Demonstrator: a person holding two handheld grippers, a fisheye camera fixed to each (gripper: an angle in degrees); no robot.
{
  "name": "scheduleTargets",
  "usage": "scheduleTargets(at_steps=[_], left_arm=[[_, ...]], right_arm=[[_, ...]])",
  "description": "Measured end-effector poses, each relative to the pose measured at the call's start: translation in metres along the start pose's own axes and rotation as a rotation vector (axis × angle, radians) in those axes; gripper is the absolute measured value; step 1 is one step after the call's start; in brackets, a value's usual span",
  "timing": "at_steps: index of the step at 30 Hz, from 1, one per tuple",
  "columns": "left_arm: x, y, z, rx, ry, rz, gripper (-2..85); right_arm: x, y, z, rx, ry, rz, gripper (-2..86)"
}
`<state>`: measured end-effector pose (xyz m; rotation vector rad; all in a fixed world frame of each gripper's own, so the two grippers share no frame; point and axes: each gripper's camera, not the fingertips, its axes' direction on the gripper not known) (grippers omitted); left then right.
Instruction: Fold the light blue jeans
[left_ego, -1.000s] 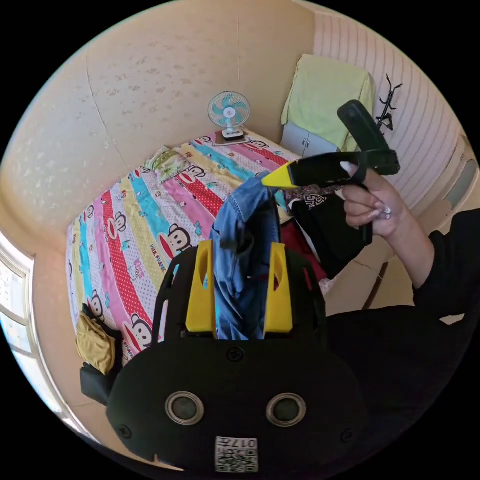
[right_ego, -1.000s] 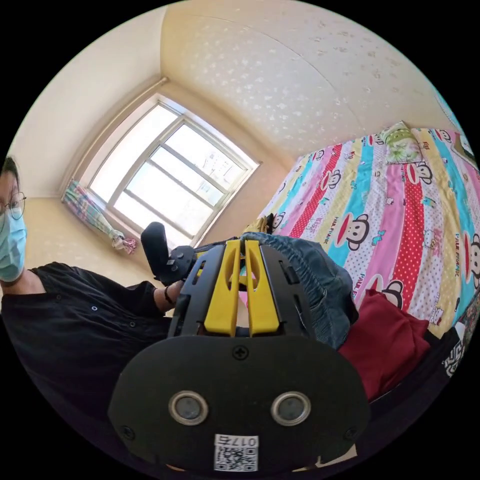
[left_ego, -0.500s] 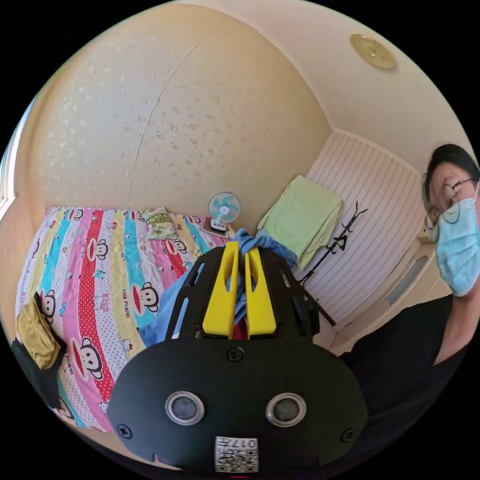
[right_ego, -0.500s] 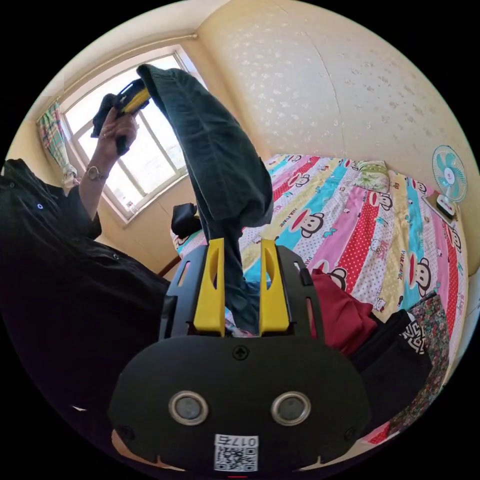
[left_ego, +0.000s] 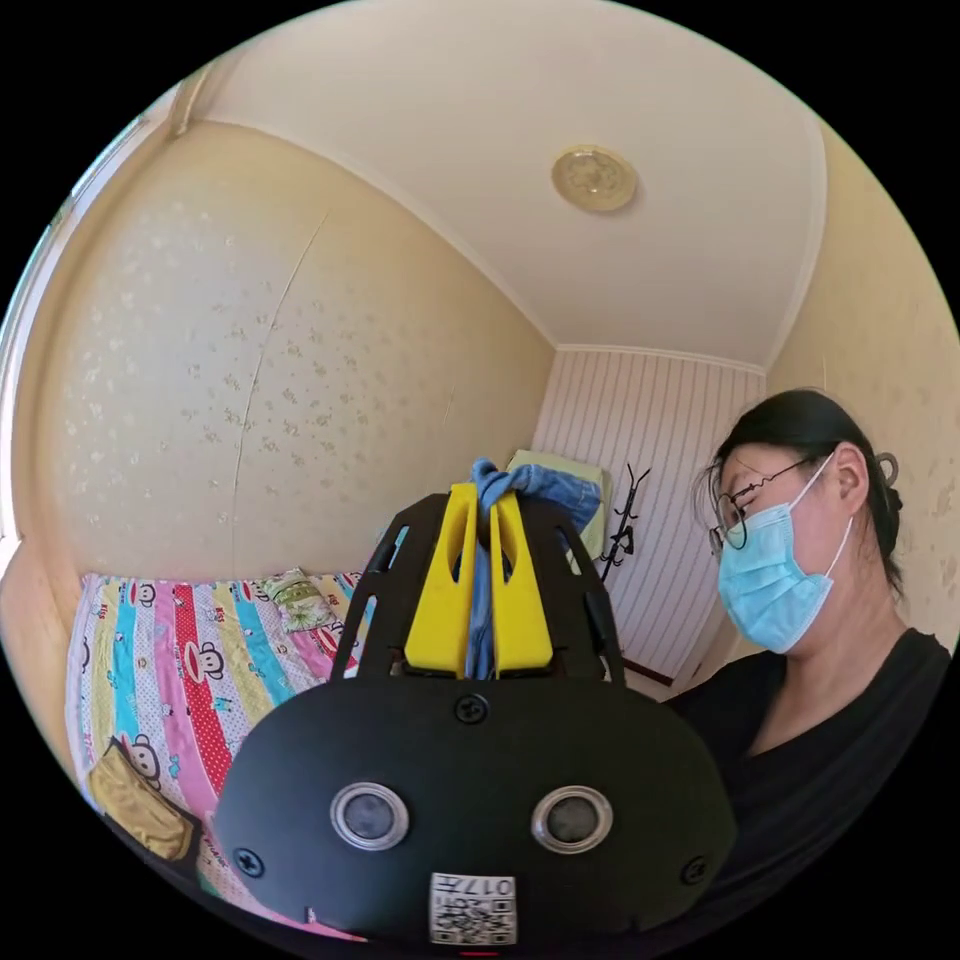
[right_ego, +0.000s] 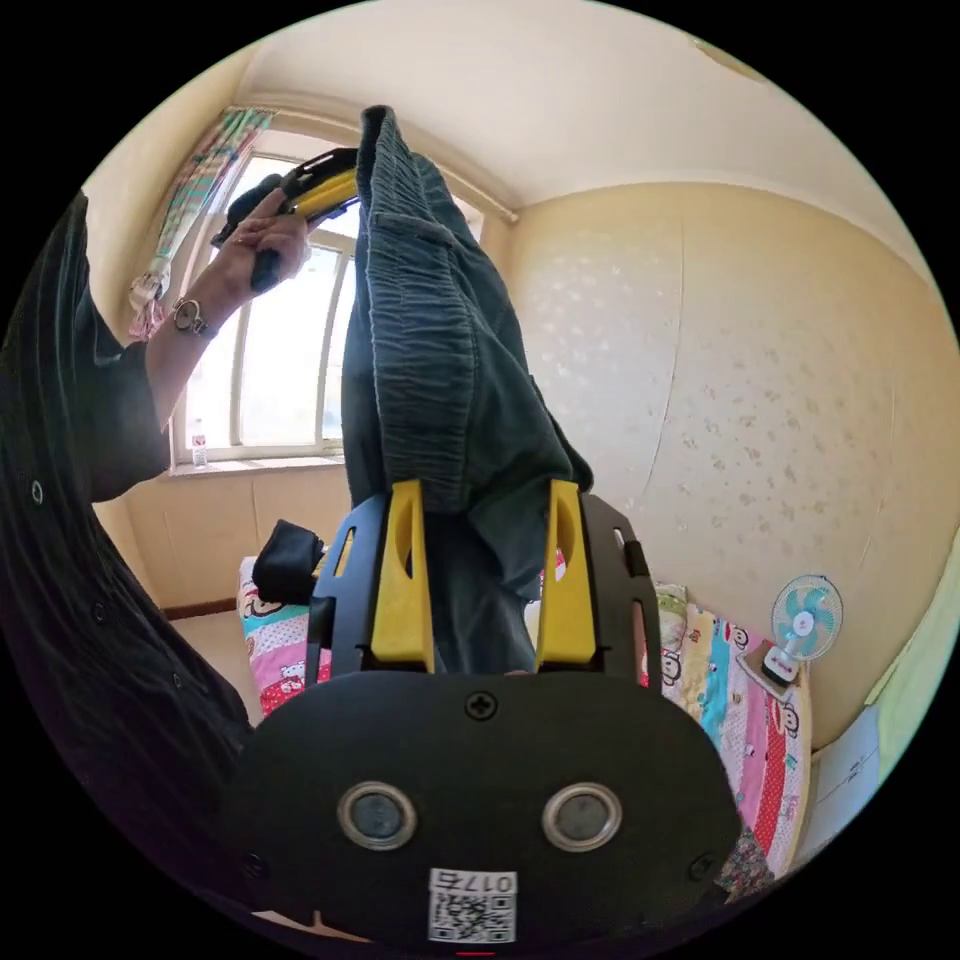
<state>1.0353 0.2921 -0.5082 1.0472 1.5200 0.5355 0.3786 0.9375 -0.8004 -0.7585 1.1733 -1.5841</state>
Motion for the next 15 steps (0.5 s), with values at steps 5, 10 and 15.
scheduleTargets(at_steps=[5, 10, 15], left_arm=[[0.003, -0.027, -0.052, 0.058, 0.046, -0.016, -0.1], [0.033, -0.058, -0.067, 0.086, -0.015, 0.008, -0.1], [0.068, -0.087, -0.075, 0.104, -0.048, 0.033, -0.1]], right_arm=[[-0.084, -0.058, -0.005, 0.059, 0.008, -0.195, 18.8], [-0.151, -0.065, 0.004, 0.093, -0.098, -0.203, 18.2], [-0.209, -0.067, 0.013, 0.107, -0.171, -0.211, 17.9]])
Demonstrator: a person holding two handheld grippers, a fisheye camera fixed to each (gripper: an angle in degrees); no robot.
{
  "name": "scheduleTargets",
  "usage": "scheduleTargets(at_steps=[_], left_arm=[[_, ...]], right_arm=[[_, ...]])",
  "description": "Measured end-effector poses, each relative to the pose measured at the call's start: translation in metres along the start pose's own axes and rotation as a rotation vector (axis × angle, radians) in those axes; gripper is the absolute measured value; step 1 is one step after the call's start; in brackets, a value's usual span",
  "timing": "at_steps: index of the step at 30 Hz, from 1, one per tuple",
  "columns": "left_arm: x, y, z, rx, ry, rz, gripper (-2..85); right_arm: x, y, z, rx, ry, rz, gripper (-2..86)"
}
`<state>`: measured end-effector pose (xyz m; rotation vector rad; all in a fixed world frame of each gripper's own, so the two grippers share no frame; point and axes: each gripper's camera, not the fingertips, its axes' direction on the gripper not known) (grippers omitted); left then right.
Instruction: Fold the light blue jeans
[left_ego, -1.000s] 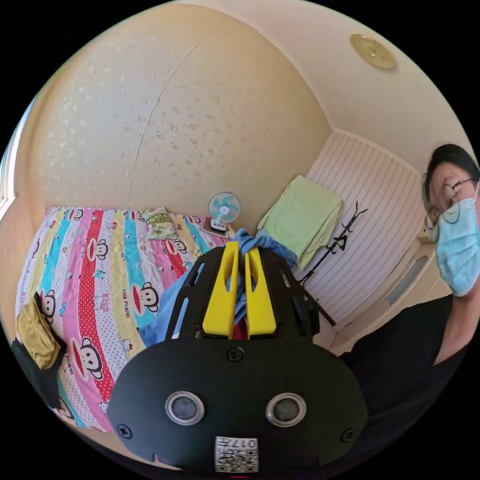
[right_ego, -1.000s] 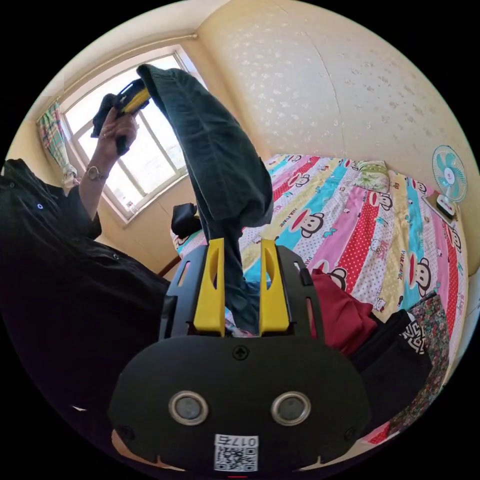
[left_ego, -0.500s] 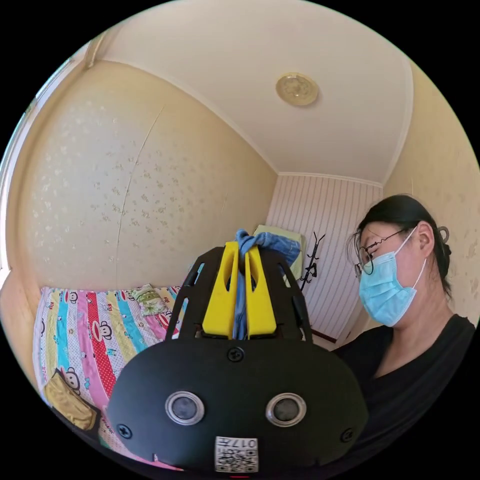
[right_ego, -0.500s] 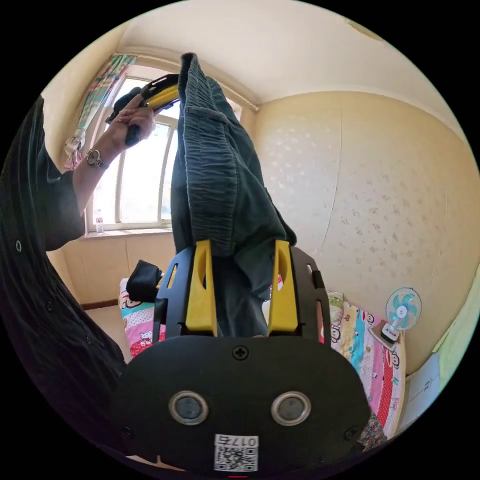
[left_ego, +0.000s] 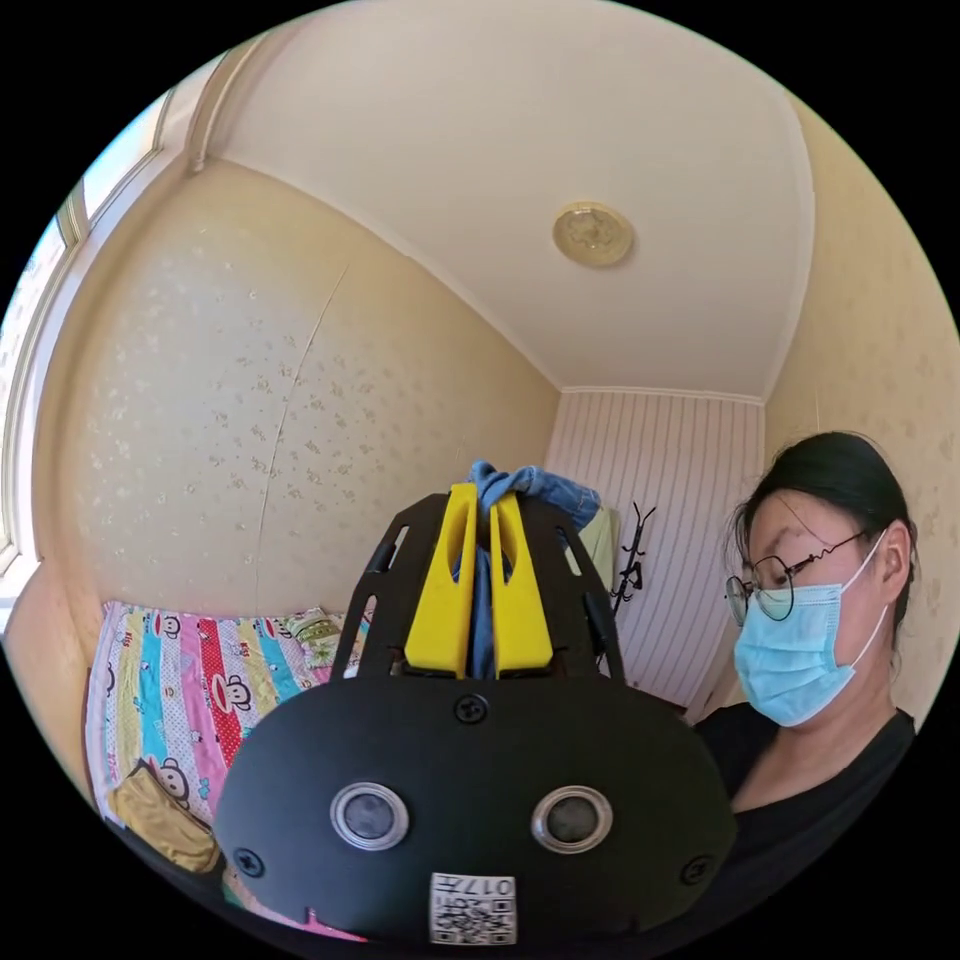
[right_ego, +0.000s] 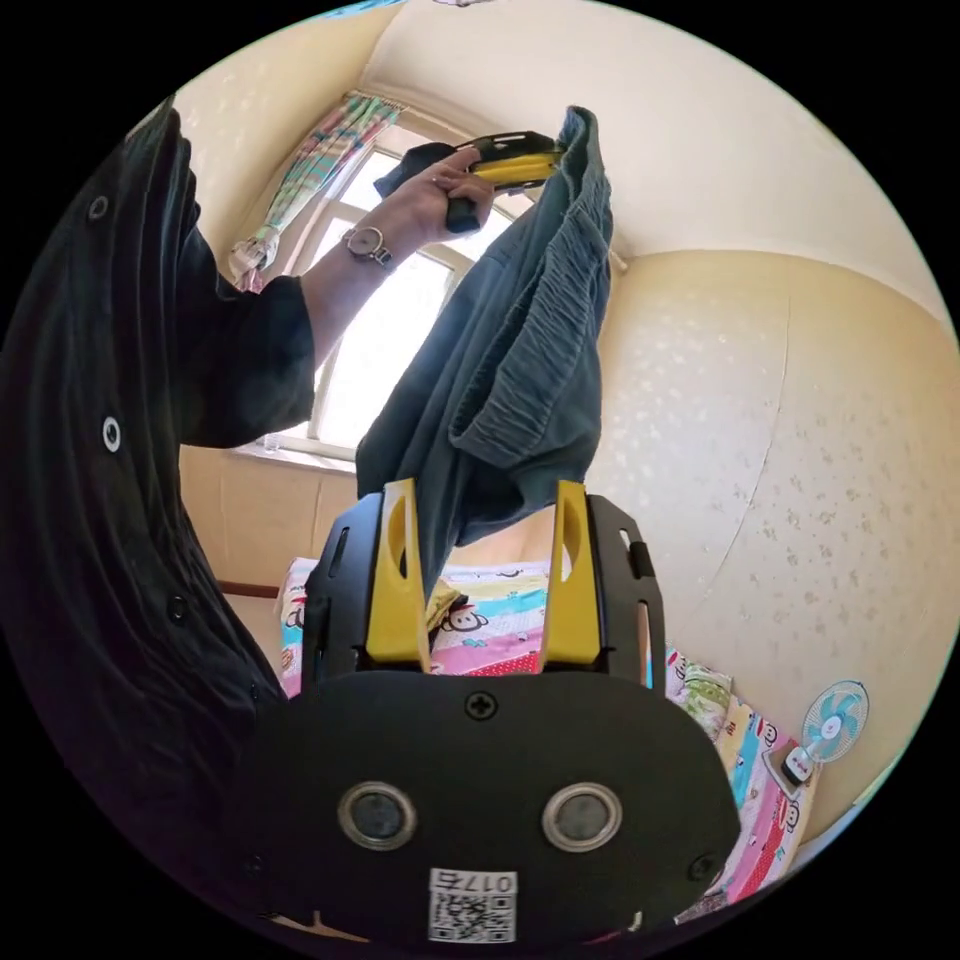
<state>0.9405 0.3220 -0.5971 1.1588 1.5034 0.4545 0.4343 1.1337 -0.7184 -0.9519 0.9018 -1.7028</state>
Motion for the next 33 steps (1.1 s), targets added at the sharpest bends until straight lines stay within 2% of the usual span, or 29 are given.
scheduleTargets(at_steps=[5, 9, 11, 15, 19, 21, 26, 30, 33], left_arm=[[0.027, -0.027, -0.015, 0.014, 0.001, 0.052, -0.1], [0.032, -0.046, -0.043, 0.062, -0.012, 0.055, -0.1], [0.028, -0.054, -0.052, 0.076, -0.012, 0.03, -0.1], [0.023, -0.074, -0.064, 0.096, -0.019, -0.014, -0.2], [0.035, -0.103, -0.065, 0.077, -0.01, 0.0, -0.2], [0.043, -0.117, -0.068, 0.077, -0.032, 0.023, -0.1], [0.055, -0.146, -0.093, 0.109, -0.08, 0.067, 0.0], [0.045, -0.167, -0.114, 0.1, -0.128, 0.038, 0.0], [0.039, -0.178, -0.131, 0.082, -0.271, 0.067, 0.0]], right_arm=[[-0.03, -0.035, 0.007, 0.131, 0.206, -0.063, 15.9], [-0.035, -0.055, 0.018, 0.148, 0.123, -0.151, 14.4], [-0.045, -0.066, 0.034, 0.063, 0.188, -0.196, 15.3], [-0.066, -0.07, 0.036, 0.09, 0.144, -0.198, 16.6], [-0.104, -0.061, 0.056, 0.145, 0.366, -0.189, 16.8], [-0.115, -0.058, 0.054, 0.209, 0.398, -0.186, 16.4], [-0.118, -0.064, 0.016, 0.387, 0.493, -0.062, 9.7], [-0.088, -0.079, -0.024, 0.475, 0.45, 0.013, 4.7], [-0.052, -0.1, -0.067, 0.521, 0.419, 0.128, 3.7]])
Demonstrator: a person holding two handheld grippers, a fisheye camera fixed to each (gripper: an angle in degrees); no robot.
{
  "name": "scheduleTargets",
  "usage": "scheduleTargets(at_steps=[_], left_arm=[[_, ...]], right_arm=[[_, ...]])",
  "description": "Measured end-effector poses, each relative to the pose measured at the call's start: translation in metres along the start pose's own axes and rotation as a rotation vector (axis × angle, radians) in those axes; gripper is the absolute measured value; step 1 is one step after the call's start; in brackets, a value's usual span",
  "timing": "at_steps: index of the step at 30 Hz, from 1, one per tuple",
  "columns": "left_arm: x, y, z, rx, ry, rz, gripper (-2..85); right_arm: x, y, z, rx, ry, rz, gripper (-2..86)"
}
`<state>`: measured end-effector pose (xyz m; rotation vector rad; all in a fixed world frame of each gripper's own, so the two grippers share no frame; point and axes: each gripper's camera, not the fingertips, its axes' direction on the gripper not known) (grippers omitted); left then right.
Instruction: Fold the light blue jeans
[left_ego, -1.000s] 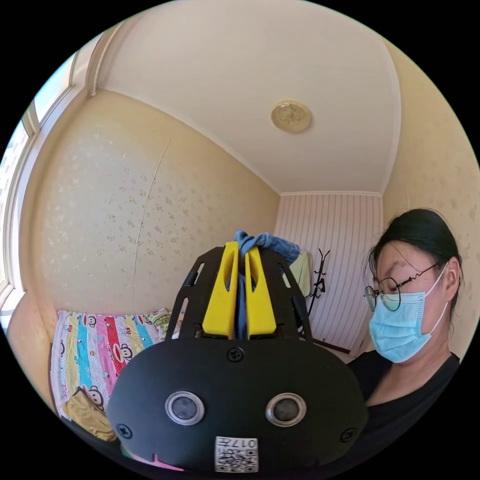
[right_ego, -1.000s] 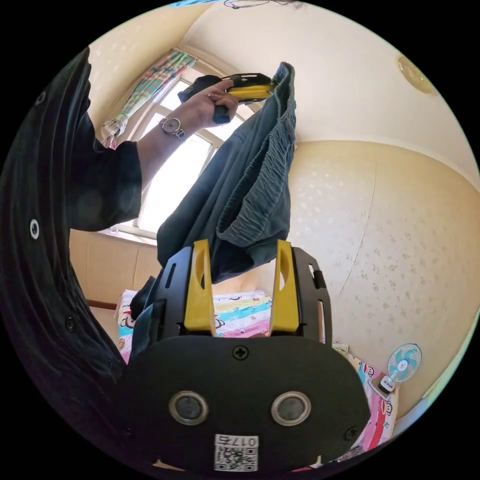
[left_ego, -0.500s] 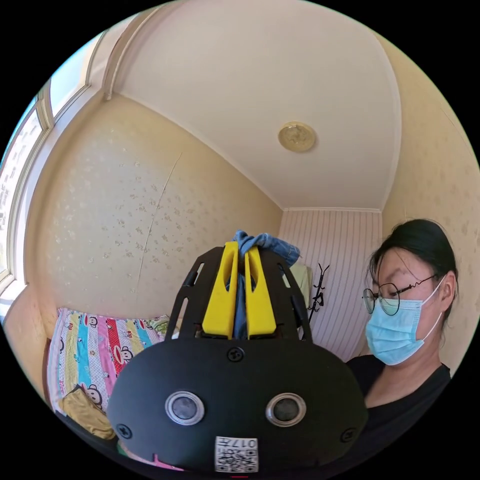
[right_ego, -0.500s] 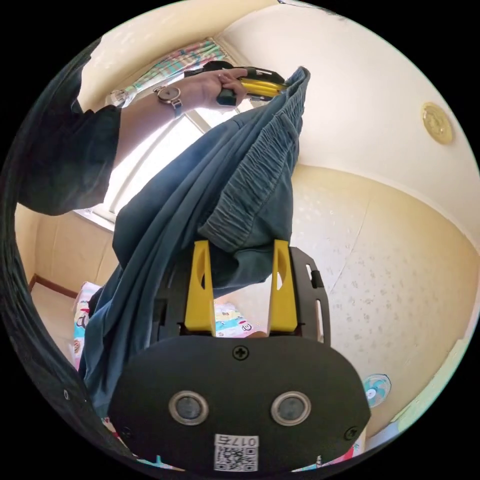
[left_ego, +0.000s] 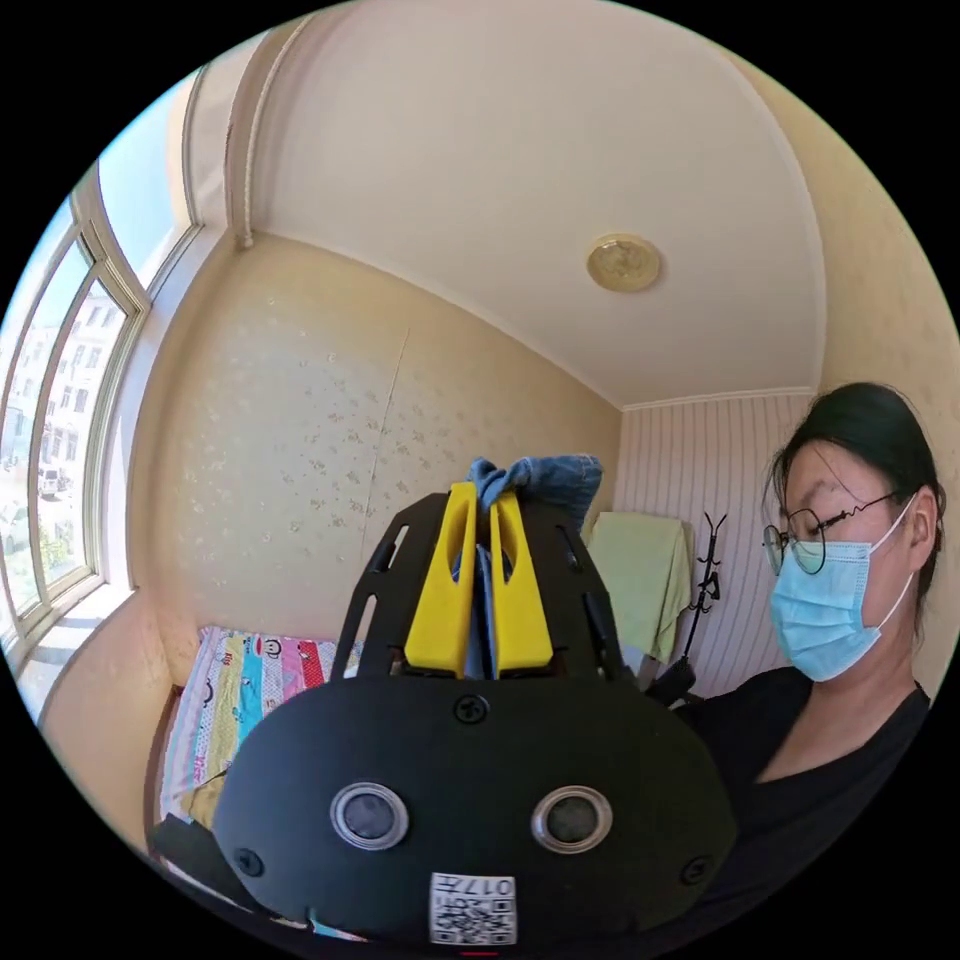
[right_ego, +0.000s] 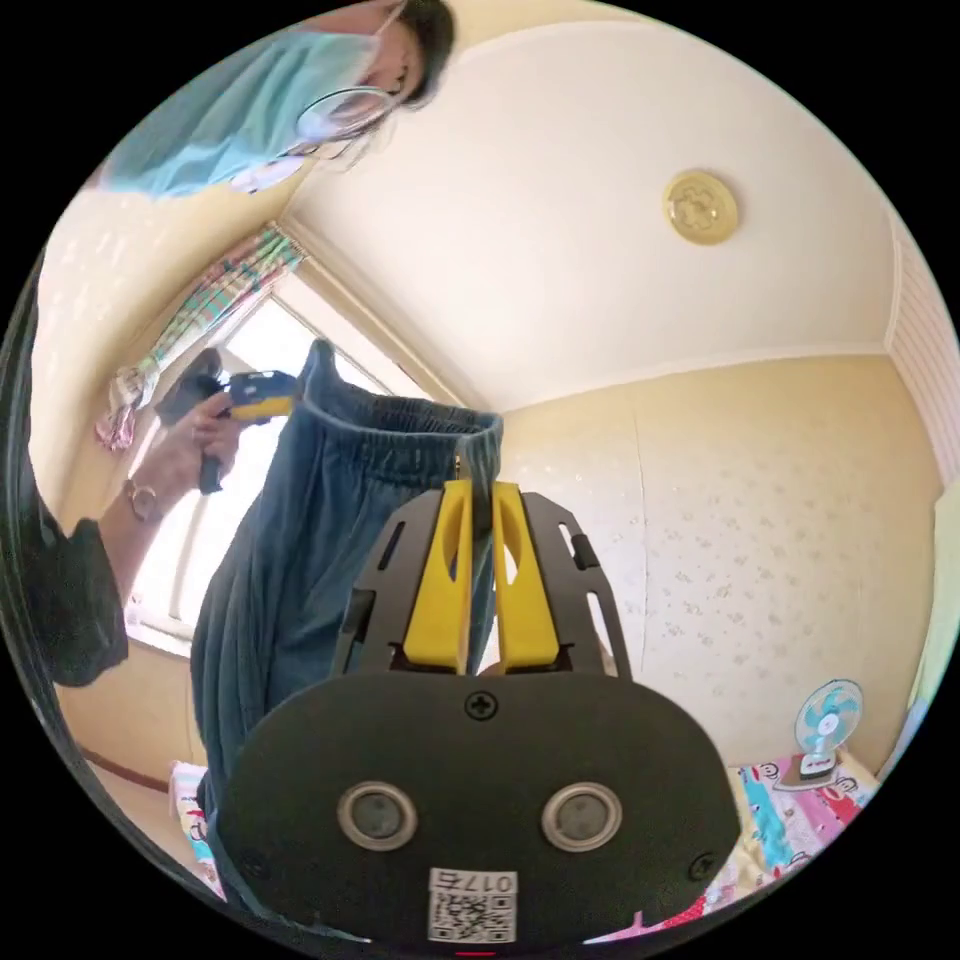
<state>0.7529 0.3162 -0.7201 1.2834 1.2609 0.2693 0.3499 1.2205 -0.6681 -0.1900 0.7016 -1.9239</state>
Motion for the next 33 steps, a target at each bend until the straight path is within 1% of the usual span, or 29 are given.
scheduleTargets(at_steps=[1, 2, 3, 5, 7, 10, 12, 14, 15, 17, 18, 19, 20, 21, 22, 23, 24, 25, 26, 27, 28, 29, 30, 31, 32, 33], left_arm=[[-0.004, -0.002, -0.008, 0.004, -0.085, 0.032, 0.0], [-0.007, -0.002, -0.013, 0.007, -0.125, 0.041, 0.0], [-0.013, -0.002, -0.021, 0.009, -0.176, 0.044, 0.0], [-0.023, -0.004, -0.034, 0.023, -0.115, 0.022, 0.0], [-0.033, -0.013, -0.045, 0.095, -0.014, -0.077, -0.1], [-0.031, -0.05, -0.04, 0.189, -0.008, -0.091, 0.0], [-0.032, -0.084, -0.024, 0.213, -0.036, -0.069, 0.1], [-0.042, -0.123, 0.008, 0.169, -0.057, -0.045, 0.2], [-0.056, -0.148, 0.039, 0.112, -0.064, -0.046, 0.3], [-0.091, -0.177, 0.095, 0.023, -0.066, -0.093, 0.5], [-0.122, -0.192, 0.142, -0.039, -0.07, -0.145, 0.8], [-0.16, -0.204, 0.197, -0.108, -0.081, -0.208, 1.3], [-0.18, -0.209, 0.228, -0.147, -0.09, -0.241, 1.6], [-0.224, -0.216, 0.295, -0.237, -0.118, -0.298, 2.5], [-0.27, -0.217, 0.368, -0.35, -0.171, -0.334, 3.8], [-0.293, -0.213, 0.402, -0.41, -0.215, -0.346, 4.4], [-0.337, -0.194, 0.46, -0.549, -0.32, -0.377, 5.7], [-0.375, -0.166, 0.498, -0.683, -0.407, -0.423, 6.0], [-0.391, -0.149, 0.51, -0.732, -0.433, -0.449, 6.1], [-0.417, -0.113, 0.521, -0.789, -0.445, -0.478, 6.3], [-0.437, -0.072, 0.523, -0.833, -0.43, -0.48, 6.6], [-0.446, -0.05, 0.52, -0.856, -0.429, -0.482, 6.7], [-0.46, 0.0, 0.51, -0.907, -0.432, -0.487, 6.9], [-0.471, 0.056, 0.493, -0.979, -0.424, -0.494, 7.1], [-0.477, 0.086, 0.484, -1.026, -0.418, -0.501, 7.1], [-0.485, 0.147, 0.461, -1.135, -0.413, -0.518, 7.2]], right_arm=[[0.021, -0.015, -0.003, -0.006, -0.032, 0.083, 3.5], [0.039, -0.027, -0.006, -0.012, -0.073, 0.145, 3.3], [0.045, -0.031, -0.007, -0.014, -0.097, 0.156, 3.3], [0.056, -0.049, -0.015, -0.012, -0.148, 0.133, 3.1], [0.055, -0.063, -0.026, 0.009, -0.161, 0.088, 3.1], [0.06, -0.092, -0.032, 0.012, -0.199, 0.088, 3.3], [0.067, -0.106, -0.024, -0.012, -0.184, 0.076, 3.4], [0.084, -0.112, -0.001, -0.059, -0.093, 0.062, 3.3], [0.09, -0.111, 0.009, -0.086, -0.066, 0.06, 3.3], [0.124, -0.092, 0.058, -0.227, 0.008, 0.084, 3.4], [0.134, -0.083, 0.073, -0.266, 0.027, 0.097, 3.5], [0.156, -0.062, 0.108, -0.346, 0.074, 0.112, 3.6], [0.178, -0.036, 0.152, -0.444, 0.137, 0.105, 3.9], [0.19, -0.021, 0.176, -0.496, 0.167, 0.103, 4.1], [0.217, 0.013, 0.227, -0.604, 0.216, 0.111, 4.6], [0.246, 0.053, 0.276, -0.692, 0.269, 0.122, 5.4], [0.26, 0.077, 0.298, -0.735, 0.293, 0.125, 5.9], [0.286, 0.13, 0.334, -0.85, 0.339, 0.129, 6.8], [0.305, 0.185, 0.354, -0.998, 0.396, 0.147, 7.2], [0.312, 0.212, 0.358, -1.063, 0.427, 0.173, 7.3], [0.318, 0.263, 0.353, -1.147, 0.427, 0.207, 7.5], [0.31, 0.313, 0.334, -1.186, 0.368, 0.188, 7.6], [0.304, 0.338, 0.322, -1.204, 0.348, 0.172, 7.7], [0.291, 0.393, 0.294, -1.268, 0.328, 0.149, 7.8], [0.275, 0.451, 0.263, -1.366, 0.296, 0.143, 7.9], [0.267, 0.48, 0.245, -1.42, 0.275, 0.151, 7.9]])
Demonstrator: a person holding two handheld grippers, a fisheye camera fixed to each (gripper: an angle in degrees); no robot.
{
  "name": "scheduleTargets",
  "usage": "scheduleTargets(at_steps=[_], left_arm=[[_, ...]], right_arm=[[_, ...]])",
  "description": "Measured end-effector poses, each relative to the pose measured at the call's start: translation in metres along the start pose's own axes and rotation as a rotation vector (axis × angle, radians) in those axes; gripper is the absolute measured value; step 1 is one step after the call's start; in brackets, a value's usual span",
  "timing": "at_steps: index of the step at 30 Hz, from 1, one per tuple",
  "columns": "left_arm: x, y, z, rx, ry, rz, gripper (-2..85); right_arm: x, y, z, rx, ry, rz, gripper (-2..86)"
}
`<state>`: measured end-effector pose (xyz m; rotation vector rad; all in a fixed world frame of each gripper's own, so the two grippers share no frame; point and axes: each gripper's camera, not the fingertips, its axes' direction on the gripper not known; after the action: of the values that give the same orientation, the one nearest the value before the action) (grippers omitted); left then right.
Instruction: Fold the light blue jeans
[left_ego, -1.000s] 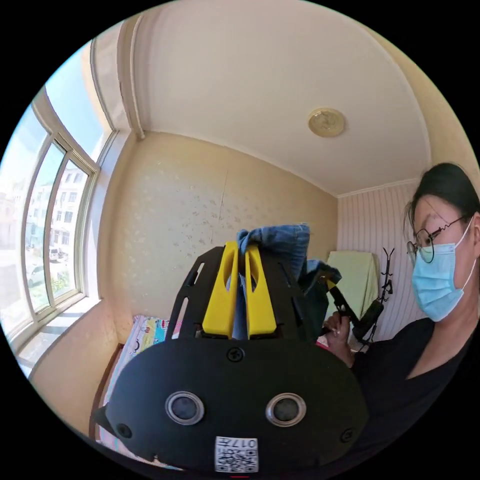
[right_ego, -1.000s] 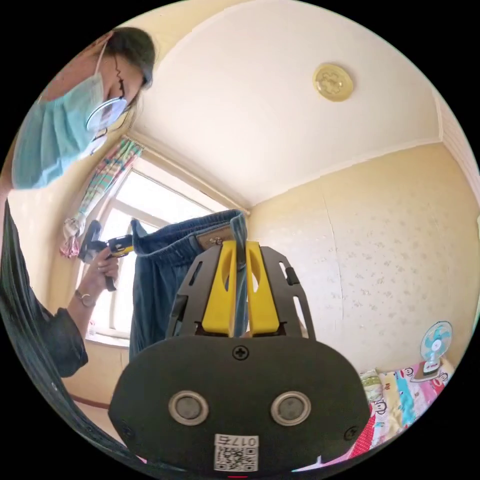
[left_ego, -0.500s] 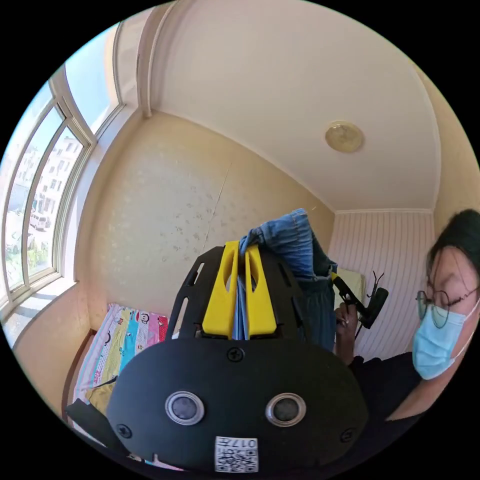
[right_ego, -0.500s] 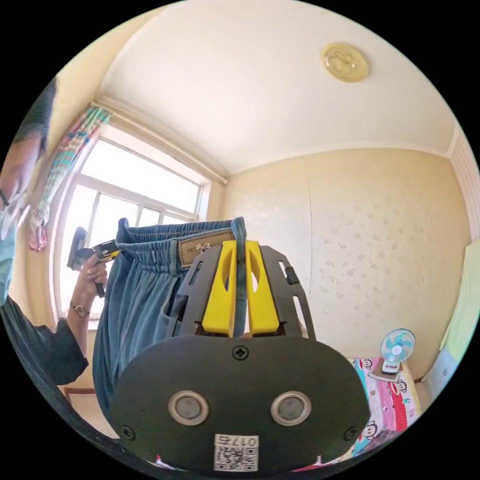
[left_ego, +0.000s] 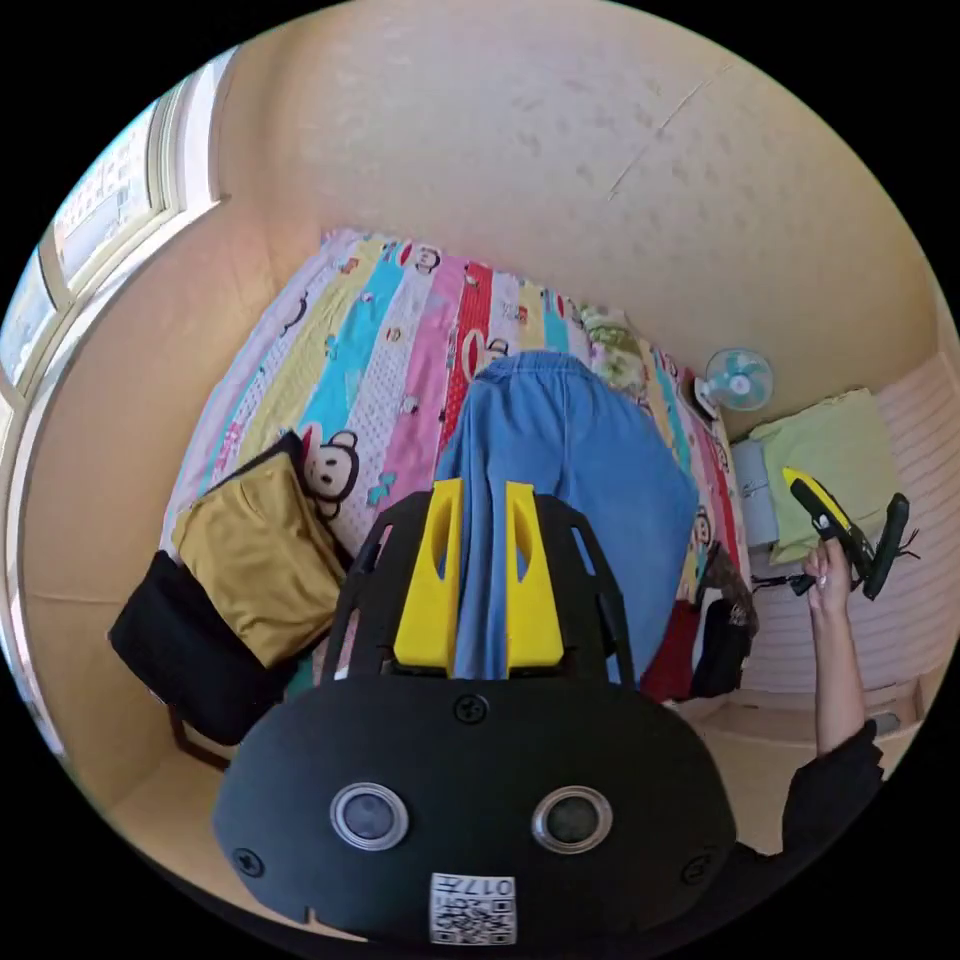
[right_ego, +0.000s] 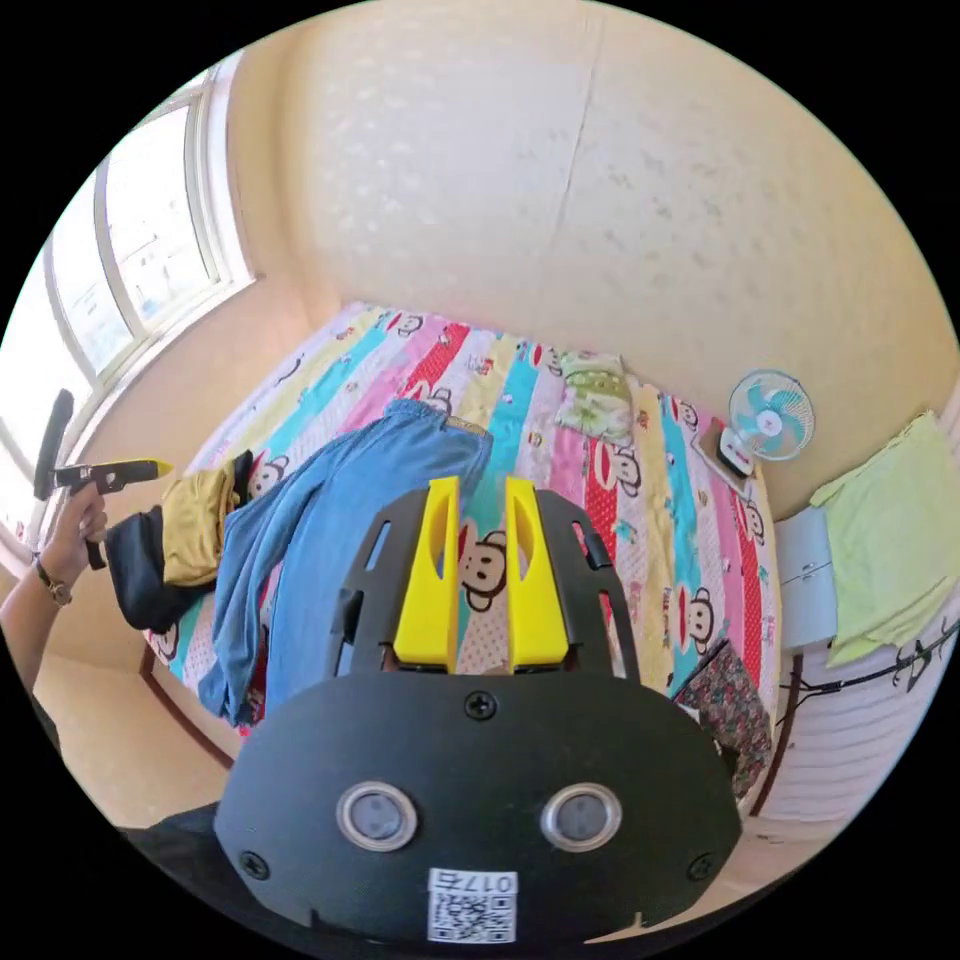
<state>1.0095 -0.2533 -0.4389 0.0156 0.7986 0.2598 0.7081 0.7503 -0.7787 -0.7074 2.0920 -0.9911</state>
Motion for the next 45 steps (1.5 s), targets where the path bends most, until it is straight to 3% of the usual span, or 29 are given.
scheduleTargets(at_steps=[4, 8, 10, 13, 15, 21, 23, 28, 31, 33, 37, 39, 41, 45], left_arm=[[-0.106, 0.137, 0.112, -0.326, -0.137, -0.06, 7.8], [-0.194, 0.221, 0.099, -0.342, -0.182, -0.214, 9.4], [-0.244, 0.25, 0.075, -0.302, -0.066, -0.307, 11.3], [-0.273, 0.259, 0.065, -0.317, 0.116, -0.296, 13.5], [-0.272, 0.25, 0.064, -0.34, 0.159, -0.228, 13.8], [-0.283, 0.188, 0.047, -0.461, 0.026, -0.166, 7.9], [-0.302, 0.167, 0.027, -0.508, 0.169, -0.165, 5.8], [-0.393, 0.164, -0.069, -0.344, 1.043, -0.256, 5.1], [-0.466, 0.205, -0.087, -0.224, 1.344, -0.489, 5.0], [-0.511, 0.24, -0.084, -0.223, 1.247, -0.699, 4.7], [-0.583, 0.309, -0.092, -0.325, 0.687, -1.161, 1.0], [-0.591, 0.319, -0.107, -0.346, 0.51, -1.261, 1.5], [-0.587, 0.306, -0.119, -0.316, 0.464, -1.195, 3.3], [-0.53, 0.211, -0.133, -0.321, 0.369, -0.716, 6.4]], right_arm=[[-0.041, 0.182, 0.147, -0.366, -0.126, -0.008, 8.1], [-0.114, 0.312, 0.198, -0.548, -0.351, -0.034, 9.4], [-0.156, 0.341, 0.204, -0.57, -0.494, -0.074, 10.3], [-0.226, 0.372, 0.22, -0.613, -0.712, -0.082, 11.7], [-0.262, 0.388, 0.24, -0.649, -0.747, -0.065, 12.4], [-0.316, 0.431, 0.311, -0.838, -0.703, 0.127, 11.4], [-0.314, 0.435, 0.302, -0.84, -0.723, 0.064, 2.8], [-0.283, 0.443, 0.258, -0.781, -1.093, 0.194, 0.9], [-0.269, 0.463, 0.241, -0.783, -1.175, 0.296, 0.9], [-0.268, 0.483, 0.243, -0.852, -1.068, 0.311, 1.1], [-0.276, 0.516, 0.247, -0.925, -0.925, 0.329, 2.9], [-0.277, 0.518, 0.242, -0.919, -0.836, 0.308, 4.5], [-0.271, 0.513, 0.229, -0.88, -0.709, 0.246, 6.1], [-0.255, 0.509, 0.211, -0.839, -0.595, 0.179, 6.5]])
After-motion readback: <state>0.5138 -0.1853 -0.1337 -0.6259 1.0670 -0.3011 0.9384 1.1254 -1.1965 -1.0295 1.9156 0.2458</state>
